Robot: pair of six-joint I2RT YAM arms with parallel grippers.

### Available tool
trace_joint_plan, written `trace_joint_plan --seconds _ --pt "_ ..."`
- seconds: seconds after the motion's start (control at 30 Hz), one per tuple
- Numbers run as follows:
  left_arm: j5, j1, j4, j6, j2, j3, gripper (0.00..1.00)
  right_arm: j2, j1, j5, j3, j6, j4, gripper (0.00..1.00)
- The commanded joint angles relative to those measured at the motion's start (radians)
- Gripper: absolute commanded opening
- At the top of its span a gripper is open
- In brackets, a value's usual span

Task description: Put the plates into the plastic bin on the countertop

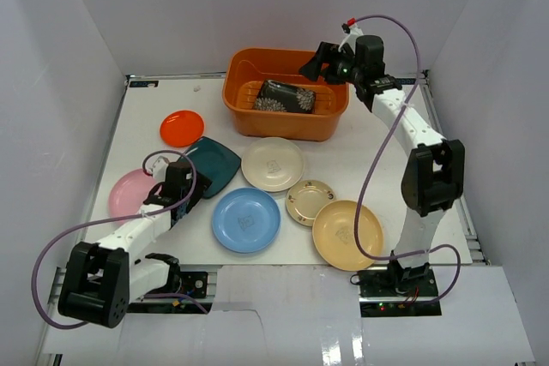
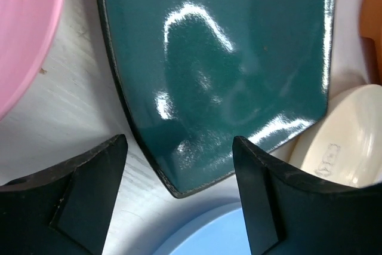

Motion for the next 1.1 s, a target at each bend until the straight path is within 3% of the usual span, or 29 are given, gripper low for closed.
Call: trace_joint_plan --seconds 0.0,0.27,0.47,0.6,0.67,0.7,0.83,1.07 --pt "0.035 0.005 0.068 -0.048 -0.036 -0.068 0.82 -0.156 0.006 -0.090 -0.114 0.017 0.165 0.88" --pt "0.063 0.005 0.297 -0.101 -0.001 -0.203 0.67 -0.359 0.048 -0.105 -0.404 0.025 0.271 0.84" --pt "0.029 0.005 0.433 -0.116 0.005 -0.313 0.57 -0.430 0.080 -0.095 -0.519 0.016 0.276 0.81" --pt "0.003 0.003 0.540 -0.101 0.016 -0.386 0.42 -0.471 0.115 -0.065 -0.617 0.027 0.297 0.80" --pt "-0.010 0.003 0.532 -0.095 0.013 -0.384 0.34 -0.486 0.141 -0.056 -0.641 0.033 0.302 0.79" --pt "-0.018 0.003 0.526 -0.093 0.010 -0.383 0.23 -0.491 0.150 -0.053 -0.653 0.033 0.299 0.79" --pt "-0.030 0.003 0.509 -0.064 -0.036 -0.380 0.00 -0.511 0.189 -0.038 -0.662 0.017 0.265 0.79" --pt "-0.078 0.003 0.357 -0.015 -0.311 -0.349 0.00 -0.540 0.239 -0.036 -0.717 0.030 0.273 0.79"
